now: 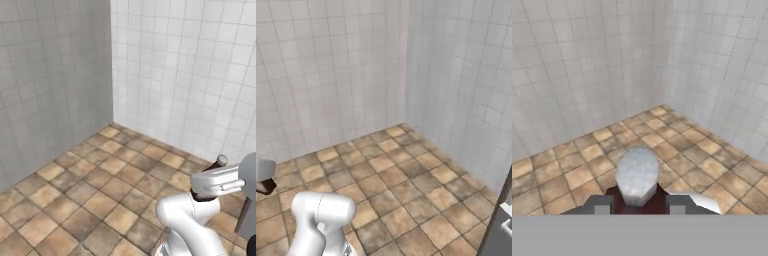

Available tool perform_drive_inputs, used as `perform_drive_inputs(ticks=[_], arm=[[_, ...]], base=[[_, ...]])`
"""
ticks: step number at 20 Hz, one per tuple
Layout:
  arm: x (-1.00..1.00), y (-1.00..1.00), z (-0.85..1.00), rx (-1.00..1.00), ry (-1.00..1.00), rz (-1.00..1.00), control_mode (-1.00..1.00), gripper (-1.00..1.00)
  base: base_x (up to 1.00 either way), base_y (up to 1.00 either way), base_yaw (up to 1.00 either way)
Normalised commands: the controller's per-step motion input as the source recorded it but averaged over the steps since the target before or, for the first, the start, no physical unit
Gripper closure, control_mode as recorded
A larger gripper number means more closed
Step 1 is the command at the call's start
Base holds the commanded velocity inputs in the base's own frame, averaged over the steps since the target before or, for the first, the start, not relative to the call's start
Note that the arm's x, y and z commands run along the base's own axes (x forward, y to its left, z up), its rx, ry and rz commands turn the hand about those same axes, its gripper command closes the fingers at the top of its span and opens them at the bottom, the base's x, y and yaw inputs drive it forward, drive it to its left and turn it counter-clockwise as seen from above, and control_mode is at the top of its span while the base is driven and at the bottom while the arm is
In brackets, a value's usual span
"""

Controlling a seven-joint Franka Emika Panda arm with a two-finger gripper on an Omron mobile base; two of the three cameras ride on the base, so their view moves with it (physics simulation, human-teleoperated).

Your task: Place the ketchup and ketchup from the counter to the top shelf of the fridge. If the existing items in the fridge are on the top shelf, move them to other shelves.

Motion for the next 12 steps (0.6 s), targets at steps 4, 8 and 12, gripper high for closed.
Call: perform_drive_inputs(ticks=[4,8,12], arm=[[0.0,0.0,0.0,0.0,0.0,0.0,1.0,1.0],[0.0,0.0,0.0,0.0,0.0,0.0,1.0,1.0],[0.0,0.0,0.0,0.0,0.0,0.0,1.0,1.0]], base=[[0.46,0.11,-0.7],[0.52,-0.01,-0.63],[0.54,-0.21,-0.57]])
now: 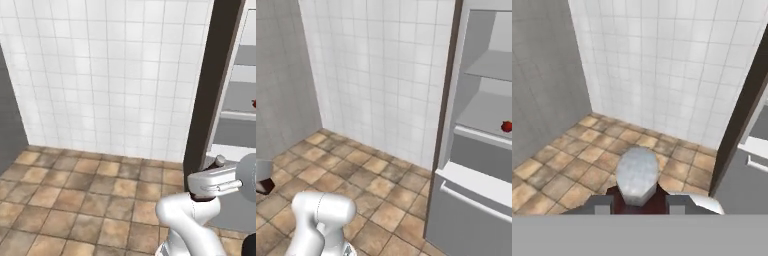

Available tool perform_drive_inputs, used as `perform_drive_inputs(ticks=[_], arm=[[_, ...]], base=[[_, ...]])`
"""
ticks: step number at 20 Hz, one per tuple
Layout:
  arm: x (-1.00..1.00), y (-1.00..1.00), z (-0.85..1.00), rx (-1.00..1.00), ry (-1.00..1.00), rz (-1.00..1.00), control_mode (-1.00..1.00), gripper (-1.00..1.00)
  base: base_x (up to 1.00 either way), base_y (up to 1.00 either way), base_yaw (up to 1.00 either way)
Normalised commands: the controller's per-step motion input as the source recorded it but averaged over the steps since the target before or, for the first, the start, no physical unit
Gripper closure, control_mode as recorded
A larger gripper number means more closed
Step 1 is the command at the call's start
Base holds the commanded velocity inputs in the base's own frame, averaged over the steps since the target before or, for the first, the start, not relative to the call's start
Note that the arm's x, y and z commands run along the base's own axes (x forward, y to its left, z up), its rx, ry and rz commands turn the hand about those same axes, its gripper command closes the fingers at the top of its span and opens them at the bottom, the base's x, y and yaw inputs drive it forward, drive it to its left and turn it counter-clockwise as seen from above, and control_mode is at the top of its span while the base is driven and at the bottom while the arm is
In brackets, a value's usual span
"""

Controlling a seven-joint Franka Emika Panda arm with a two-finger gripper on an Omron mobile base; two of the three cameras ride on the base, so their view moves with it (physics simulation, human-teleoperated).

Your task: Place the ketchup and ketchup from the counter to the top shelf of the fridge. If the existing items in the fridge are on the top shelf, move them to other shelves.

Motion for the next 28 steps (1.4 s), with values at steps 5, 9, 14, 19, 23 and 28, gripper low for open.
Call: perform_drive_inputs(ticks=[5,9,14,19,23,28], arm=[[0.0,0.0,0.0,0.0,0.0,0.0,1.0,1.0],[0.0,0.0,0.0,0.0,0.0,0.0,1.0,1.0],[0.0,0.0,0.0,0.0,0.0,0.0,1.0,1.0],[0.0,0.0,0.0,0.0,0.0,0.0,1.0,1.0],[0.0,0.0,0.0,0.0,0.0,0.0,1.0,1.0],[0.0,0.0,0.0,0.0,0.0,0.0,1.0,1.0]], base=[[0.58,-0.31,-0.53],[0.57,-0.47,-0.48],[0.42,-0.82,-0.43],[0.31,-0.95,-0.37],[0.79,-0.38,-0.12],[0.79,-0.02,0.0]])
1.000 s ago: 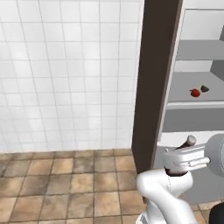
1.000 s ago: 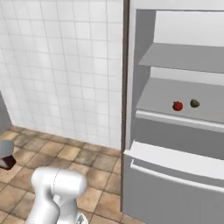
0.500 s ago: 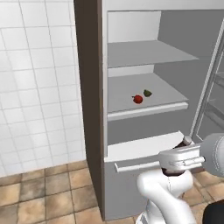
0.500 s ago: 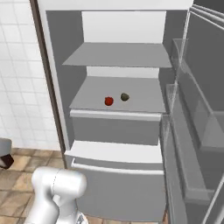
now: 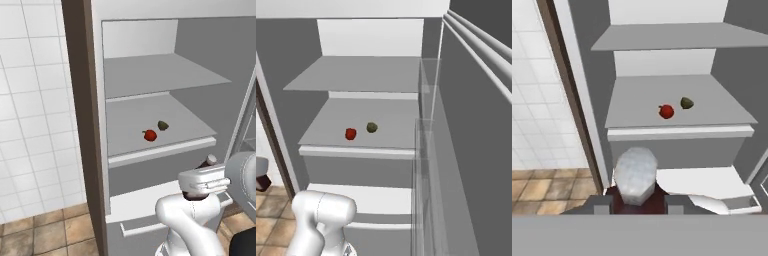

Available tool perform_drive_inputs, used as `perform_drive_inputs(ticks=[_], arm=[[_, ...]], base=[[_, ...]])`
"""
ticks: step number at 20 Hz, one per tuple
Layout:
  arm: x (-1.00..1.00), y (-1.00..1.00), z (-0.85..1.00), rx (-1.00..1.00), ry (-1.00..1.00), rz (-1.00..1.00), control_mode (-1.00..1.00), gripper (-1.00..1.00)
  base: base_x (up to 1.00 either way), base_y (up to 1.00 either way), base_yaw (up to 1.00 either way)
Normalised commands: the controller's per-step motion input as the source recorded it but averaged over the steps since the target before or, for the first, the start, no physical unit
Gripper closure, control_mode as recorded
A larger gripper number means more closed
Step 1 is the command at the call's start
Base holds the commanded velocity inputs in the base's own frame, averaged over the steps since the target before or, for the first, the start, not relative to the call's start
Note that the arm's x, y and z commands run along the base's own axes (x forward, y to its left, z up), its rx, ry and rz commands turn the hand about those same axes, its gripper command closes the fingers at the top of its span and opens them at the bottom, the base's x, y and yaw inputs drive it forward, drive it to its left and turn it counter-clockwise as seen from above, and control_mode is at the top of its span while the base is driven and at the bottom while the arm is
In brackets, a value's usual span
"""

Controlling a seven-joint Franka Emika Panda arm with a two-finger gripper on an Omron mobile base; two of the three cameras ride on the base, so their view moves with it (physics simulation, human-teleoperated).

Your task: Place the ketchup and ketchup from the counter to the top shelf of the fridge. If the existing items in the fridge are on the top shelf, move them to other shelves.

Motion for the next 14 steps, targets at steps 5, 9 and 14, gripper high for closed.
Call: perform_drive_inputs(ticks=[5,9,14], arm=[[0.05,-0.02,0.18,0.0,0.01,0.0,-1.0,1.0],[0.05,-0.21,1.0,0.0,-0.08,-0.06,-1.0,1.0],[0.26,-0.26,1.0,0.0,-0.15,-0.07,-1.0,1.0]], base=[[0.52,-0.01,0.0],[0.0,0.0,0.0],[0.0,0.0,0.0]])
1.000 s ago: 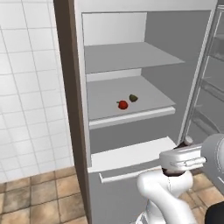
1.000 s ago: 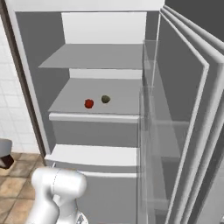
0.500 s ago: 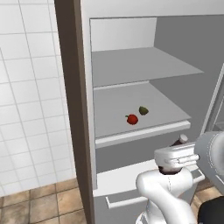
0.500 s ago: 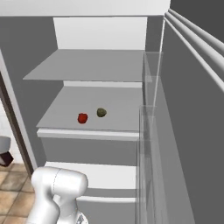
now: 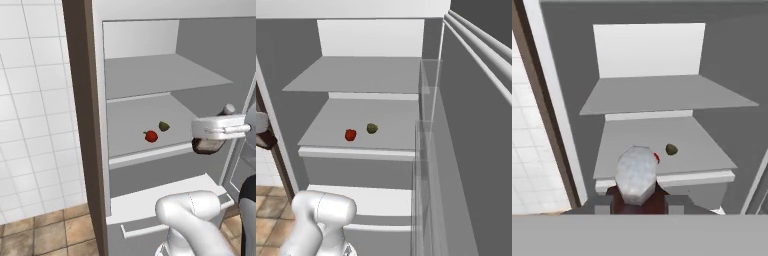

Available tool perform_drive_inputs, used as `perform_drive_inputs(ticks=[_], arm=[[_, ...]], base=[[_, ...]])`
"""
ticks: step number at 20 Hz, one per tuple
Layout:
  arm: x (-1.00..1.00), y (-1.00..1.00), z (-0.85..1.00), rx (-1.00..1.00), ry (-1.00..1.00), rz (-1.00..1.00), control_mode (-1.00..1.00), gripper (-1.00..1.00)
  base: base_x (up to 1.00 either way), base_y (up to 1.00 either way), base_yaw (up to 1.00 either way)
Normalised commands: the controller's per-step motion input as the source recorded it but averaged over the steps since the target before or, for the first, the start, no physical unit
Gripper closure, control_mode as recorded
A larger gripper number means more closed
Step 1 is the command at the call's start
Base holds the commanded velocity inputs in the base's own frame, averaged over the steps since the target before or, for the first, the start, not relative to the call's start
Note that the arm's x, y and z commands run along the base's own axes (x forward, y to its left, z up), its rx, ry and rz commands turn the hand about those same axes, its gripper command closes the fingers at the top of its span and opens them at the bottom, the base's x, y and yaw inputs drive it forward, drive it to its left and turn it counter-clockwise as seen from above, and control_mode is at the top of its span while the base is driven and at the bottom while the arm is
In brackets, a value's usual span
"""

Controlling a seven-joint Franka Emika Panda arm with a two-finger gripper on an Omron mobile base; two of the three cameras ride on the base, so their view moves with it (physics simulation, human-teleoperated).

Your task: Place the ketchup and ketchup from the counter to the top shelf of the fridge. If the existing items in the fridge are on the top shelf, move them to other shelves.

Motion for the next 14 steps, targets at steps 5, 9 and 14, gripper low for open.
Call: perform_drive_inputs(ticks=[5,9,14], arm=[[0.74,-0.6,0.67,-0.02,-0.09,-0.04,-1.0,1.0],[1.0,-0.67,0.05,-0.01,0.0,0.0,-1.0,1.0],[1.0,-0.54,-0.16,-0.04,0.0,0.0,-1.0,1.0]], base=[[0.0,0.0,0.0],[0.0,0.0,0.0],[0.0,0.0,0.0]])
